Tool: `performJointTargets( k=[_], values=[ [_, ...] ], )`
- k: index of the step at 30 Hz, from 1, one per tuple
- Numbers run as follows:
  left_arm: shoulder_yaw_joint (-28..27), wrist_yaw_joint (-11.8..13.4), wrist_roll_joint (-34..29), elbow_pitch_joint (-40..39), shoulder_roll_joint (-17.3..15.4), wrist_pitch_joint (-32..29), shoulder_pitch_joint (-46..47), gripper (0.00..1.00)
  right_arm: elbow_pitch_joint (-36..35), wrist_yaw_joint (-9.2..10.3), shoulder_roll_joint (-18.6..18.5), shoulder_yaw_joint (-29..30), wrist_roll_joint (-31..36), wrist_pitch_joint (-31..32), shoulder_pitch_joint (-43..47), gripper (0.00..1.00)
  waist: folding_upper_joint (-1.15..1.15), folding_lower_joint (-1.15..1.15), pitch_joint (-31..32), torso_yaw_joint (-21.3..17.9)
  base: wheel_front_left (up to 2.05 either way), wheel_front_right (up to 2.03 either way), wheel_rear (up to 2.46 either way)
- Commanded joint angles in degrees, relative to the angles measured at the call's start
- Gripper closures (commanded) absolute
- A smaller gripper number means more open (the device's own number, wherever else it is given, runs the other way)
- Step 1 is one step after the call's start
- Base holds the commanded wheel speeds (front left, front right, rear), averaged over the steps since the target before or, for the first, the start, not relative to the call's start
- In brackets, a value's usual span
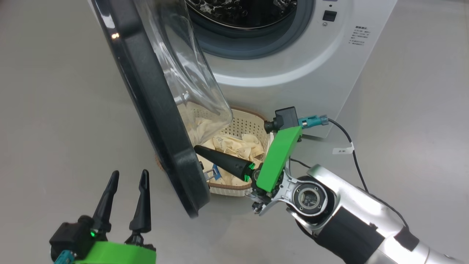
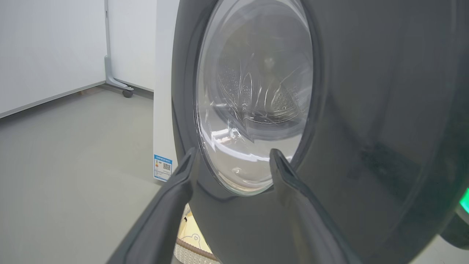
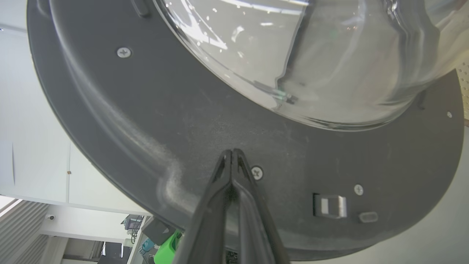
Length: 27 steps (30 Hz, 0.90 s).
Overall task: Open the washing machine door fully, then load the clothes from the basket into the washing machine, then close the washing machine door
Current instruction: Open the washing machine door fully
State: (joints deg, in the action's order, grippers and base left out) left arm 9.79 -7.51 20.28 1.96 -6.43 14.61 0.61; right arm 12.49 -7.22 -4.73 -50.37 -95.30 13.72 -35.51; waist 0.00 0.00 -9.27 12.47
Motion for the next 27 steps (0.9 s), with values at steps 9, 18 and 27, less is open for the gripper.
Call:
performJointTargets(
  k=[9, 18, 27],
  values=[
    [-1.98, 0.02, 0.26, -1.36, -0.8, 0.39, -0.02, 0.0, -1.49, -0.26, 1.85, 0.05, -0.38, -1.68, -0.56, 1.0, 0.0, 0.0, 1.45, -1.1, 0.0, 0.0, 0.0],
    [-2.48, 0.02, 0.17, -1.31, -1.38, 0.39, -1.38, 0.0, -1.32, -0.26, 0.19, 1.96, 6.65, -5.06, -0.48, 1.0, 0.0, 0.0, 3.39, -3.1, 0.0, 0.0, 0.0],
    [-2.87, 0.02, 0.13, -1.05, -2.21, 0.39, -2.65, 0.0, 1.12, -0.26, -8.29, -4.58, 21.85, -23.92, -2.59, 0.16, 0.0, 0.0, 5.31, -4.13, 0.0, 0.0, 0.0]
  ],
)
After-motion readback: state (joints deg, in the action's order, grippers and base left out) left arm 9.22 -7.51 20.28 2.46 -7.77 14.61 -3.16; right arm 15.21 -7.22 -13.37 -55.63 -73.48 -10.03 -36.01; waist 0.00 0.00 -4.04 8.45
